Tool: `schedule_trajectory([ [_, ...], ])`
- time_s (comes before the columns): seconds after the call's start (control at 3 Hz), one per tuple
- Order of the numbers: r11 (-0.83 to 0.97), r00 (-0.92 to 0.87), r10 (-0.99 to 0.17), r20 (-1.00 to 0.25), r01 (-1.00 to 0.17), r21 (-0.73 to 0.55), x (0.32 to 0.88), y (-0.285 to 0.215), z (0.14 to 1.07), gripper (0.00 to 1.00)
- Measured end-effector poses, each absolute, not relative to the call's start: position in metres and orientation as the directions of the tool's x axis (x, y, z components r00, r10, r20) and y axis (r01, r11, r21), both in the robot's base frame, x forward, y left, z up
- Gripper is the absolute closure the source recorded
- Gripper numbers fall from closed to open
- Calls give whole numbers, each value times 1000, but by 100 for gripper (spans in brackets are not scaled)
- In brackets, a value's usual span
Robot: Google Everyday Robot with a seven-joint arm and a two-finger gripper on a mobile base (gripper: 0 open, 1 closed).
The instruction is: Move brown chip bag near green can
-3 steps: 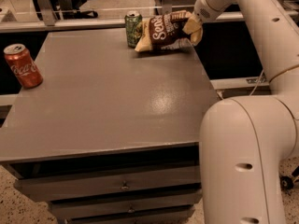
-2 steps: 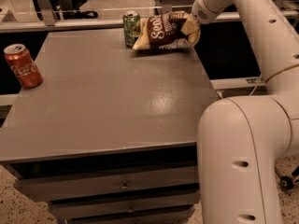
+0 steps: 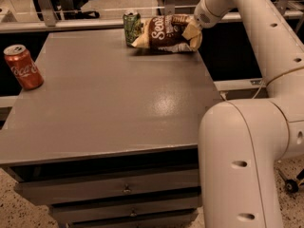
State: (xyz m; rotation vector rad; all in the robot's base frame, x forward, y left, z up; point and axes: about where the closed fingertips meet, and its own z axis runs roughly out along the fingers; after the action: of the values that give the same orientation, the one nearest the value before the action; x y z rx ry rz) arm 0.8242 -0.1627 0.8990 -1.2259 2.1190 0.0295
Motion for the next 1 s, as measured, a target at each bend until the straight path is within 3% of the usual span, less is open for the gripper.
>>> schedule_trajectory([
  [0.67, 545, -327, -759, -564, -792, -275, 823, -157, 892, 4],
  [1.0, 547, -313, -745, -589, -793, -269, 820, -160, 900, 0],
])
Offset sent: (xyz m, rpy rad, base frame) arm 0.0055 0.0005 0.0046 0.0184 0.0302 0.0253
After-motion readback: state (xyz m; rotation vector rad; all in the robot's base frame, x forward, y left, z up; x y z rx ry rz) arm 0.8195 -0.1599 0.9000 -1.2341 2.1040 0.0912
